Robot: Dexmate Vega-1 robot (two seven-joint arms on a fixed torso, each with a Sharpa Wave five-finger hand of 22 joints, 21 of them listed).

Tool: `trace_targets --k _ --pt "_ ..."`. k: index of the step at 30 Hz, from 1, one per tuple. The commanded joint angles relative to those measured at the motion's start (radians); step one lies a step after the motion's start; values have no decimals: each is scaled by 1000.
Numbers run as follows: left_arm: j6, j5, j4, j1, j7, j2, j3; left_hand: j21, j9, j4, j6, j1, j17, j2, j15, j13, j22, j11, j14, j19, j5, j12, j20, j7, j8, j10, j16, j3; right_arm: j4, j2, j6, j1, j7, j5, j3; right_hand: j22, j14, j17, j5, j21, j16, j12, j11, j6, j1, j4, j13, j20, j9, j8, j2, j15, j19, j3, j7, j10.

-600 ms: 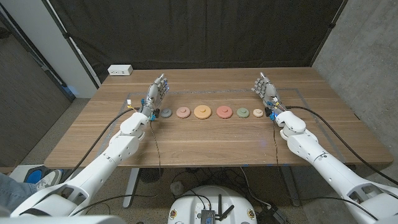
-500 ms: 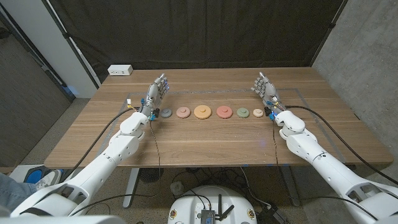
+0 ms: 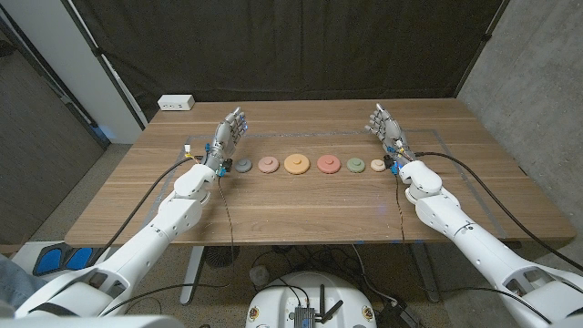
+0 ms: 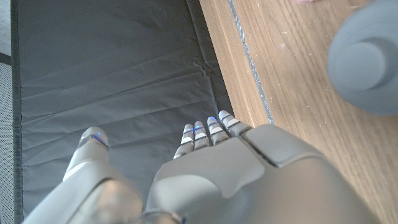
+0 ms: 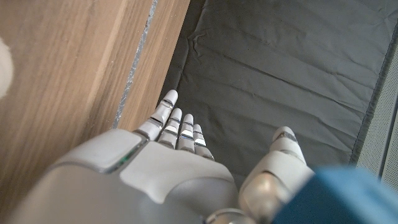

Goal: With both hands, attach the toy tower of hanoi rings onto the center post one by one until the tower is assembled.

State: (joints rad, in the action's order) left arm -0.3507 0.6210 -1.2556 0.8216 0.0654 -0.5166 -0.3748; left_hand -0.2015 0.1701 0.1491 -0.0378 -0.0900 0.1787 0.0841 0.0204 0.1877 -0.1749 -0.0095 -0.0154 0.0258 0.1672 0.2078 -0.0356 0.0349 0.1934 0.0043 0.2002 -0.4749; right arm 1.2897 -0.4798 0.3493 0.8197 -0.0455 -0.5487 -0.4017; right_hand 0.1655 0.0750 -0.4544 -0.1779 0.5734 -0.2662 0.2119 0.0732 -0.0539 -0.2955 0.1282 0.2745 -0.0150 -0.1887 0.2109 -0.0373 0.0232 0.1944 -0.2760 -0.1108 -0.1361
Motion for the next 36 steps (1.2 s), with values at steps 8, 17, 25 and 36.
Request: trace_targets --k 8,17,25,36 --pt "-1 -9 -47 44 -62 -9 18 -26 6 5 -41 -11 5 -11 0 1 -6 -3 -115 85 7 15 16 -15 3 52 28 -12 18 1 8 16 -40 23 2 8 131 -2 -5 2 -51 15 -14 -30 -4 9 -19 -36 -5 4 -20 11 94 -3 26 -54" --pt "10 -15 -64 53 -84 -12 19 -51 6 3 -65 -4 11 -13 0 2 -14 -5 -234 167 7 20 49 -11 2 91 53 -14 9 13 17 17 -46 16 7 12 252 -17 -6 23 -106 29 -11 -37 -1 11 -18 -39 -8 1 -26 17 219 -1 41 -96" --pt "-22 -21 -59 65 -131 14 32 -93 7 0 -123 7 23 -19 21 2 -26 32 -373 277 8 33 66 15 9 167 85 -19 10 16 14 16 -60 18 10 15 375 -56 -6 42 -173 51 -12 -48 1 12 2 -36 -11 4 -31 7 315 1 51 -137" --pt "-39 -25 -53 68 -151 29 36 -158 8 -5 -182 16 49 -39 50 2 -58 49 -510 388 10 32 38 17 15 202 132 -27 -4 29 22 5 -61 18 8 22 469 -113 -6 74 -238 69 -14 -82 0 14 27 -39 -14 15 -37 -11 409 2 51 -158"
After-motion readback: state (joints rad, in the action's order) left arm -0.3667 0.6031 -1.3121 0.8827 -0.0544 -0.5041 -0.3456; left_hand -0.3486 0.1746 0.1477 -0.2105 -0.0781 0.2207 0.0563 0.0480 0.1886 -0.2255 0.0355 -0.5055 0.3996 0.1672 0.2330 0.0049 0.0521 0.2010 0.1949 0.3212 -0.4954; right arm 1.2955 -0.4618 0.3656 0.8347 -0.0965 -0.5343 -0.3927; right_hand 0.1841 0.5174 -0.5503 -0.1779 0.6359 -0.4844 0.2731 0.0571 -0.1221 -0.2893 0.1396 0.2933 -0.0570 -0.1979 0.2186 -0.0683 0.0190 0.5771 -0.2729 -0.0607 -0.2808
